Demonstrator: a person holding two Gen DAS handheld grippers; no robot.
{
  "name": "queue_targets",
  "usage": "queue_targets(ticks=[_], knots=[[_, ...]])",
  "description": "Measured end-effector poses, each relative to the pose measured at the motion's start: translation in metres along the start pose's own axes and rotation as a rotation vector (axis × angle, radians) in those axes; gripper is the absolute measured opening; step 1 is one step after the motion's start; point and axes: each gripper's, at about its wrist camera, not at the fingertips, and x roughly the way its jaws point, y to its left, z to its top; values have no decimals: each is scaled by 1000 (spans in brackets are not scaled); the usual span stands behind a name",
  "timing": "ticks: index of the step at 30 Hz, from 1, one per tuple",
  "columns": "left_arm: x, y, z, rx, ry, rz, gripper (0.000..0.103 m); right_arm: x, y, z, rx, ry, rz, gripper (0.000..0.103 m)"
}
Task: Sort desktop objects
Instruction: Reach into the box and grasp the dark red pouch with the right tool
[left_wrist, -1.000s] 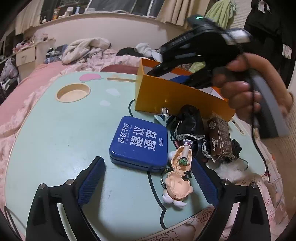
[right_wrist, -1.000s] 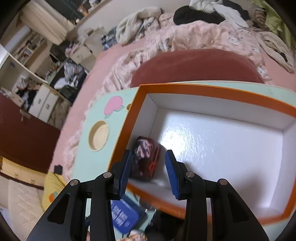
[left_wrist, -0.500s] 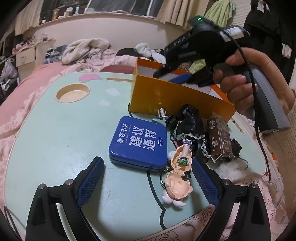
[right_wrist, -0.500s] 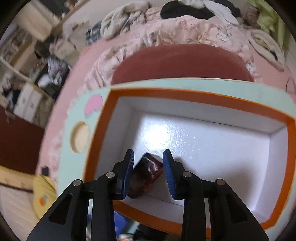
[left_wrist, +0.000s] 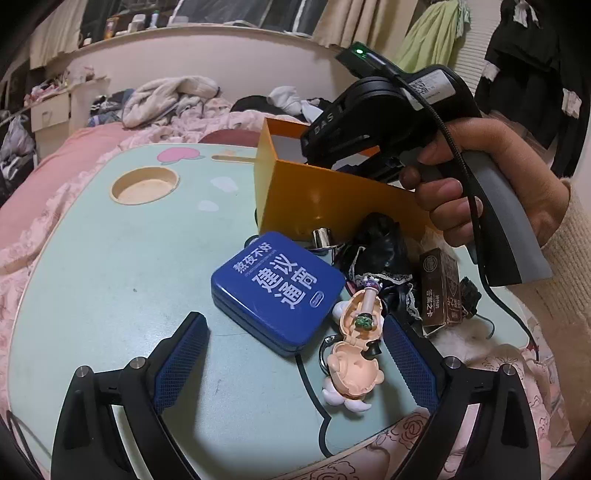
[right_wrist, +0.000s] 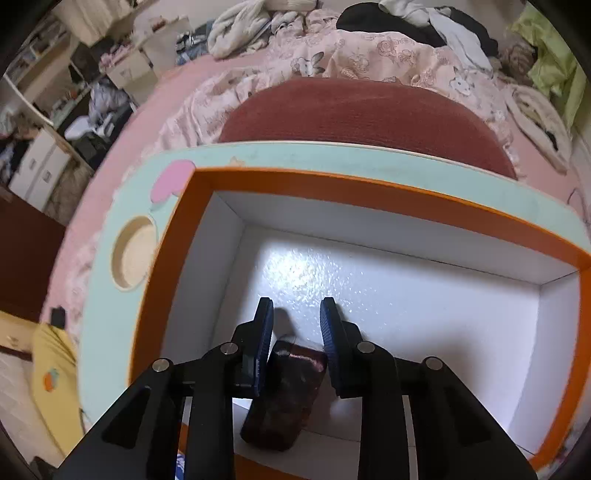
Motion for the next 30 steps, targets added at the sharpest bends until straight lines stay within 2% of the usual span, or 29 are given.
queue_targets(ticks=[4, 5, 8, 10, 13, 14, 15, 16, 18, 20, 25, 28, 30], knots=[[1, 0, 0, 0, 0, 0, 96, -15, -13, -4, 60, -119, 102, 26], [0, 0, 0, 0, 0, 0, 96, -26, -16, -7, 60, -175, 126, 2], [1, 0, 0, 0, 1, -3, 97, -58, -27, -27, 63, -278, 192, 0], [2, 0, 1, 2, 2, -4, 97, -74, -28, -38, 55, -296, 208, 0], [2, 0, 1, 1, 2, -5, 97, -87, -35, -44, 33, -303, 184, 1], [1, 0, 1, 2, 2, -5, 97, -87, -37, -45, 32, -277, 169, 4], [1, 0, 1, 2, 2, -4, 97, -87, -41, -42, 47, -249, 158, 15], [1, 0, 1, 3, 2, -3, 97, -87, -48, -40, 73, -232, 158, 20], [1, 0, 0, 2, 2, -5, 97, -90, -54, -35, 124, -207, 175, 45], [1, 0, 0, 1, 1, -6, 97, -87, -58, -30, 111, -144, 187, 58], [1, -1, 0, 2, 2, -5, 98, -47, -46, -21, 114, 139, 214, 60], [1, -1, 0, 1, 2, -6, 98, -32, -25, -13, 46, 172, 128, 60], [1, -1, 0, 1, 1, -6, 98, -17, -10, -11, 22, 222, 124, 63]])
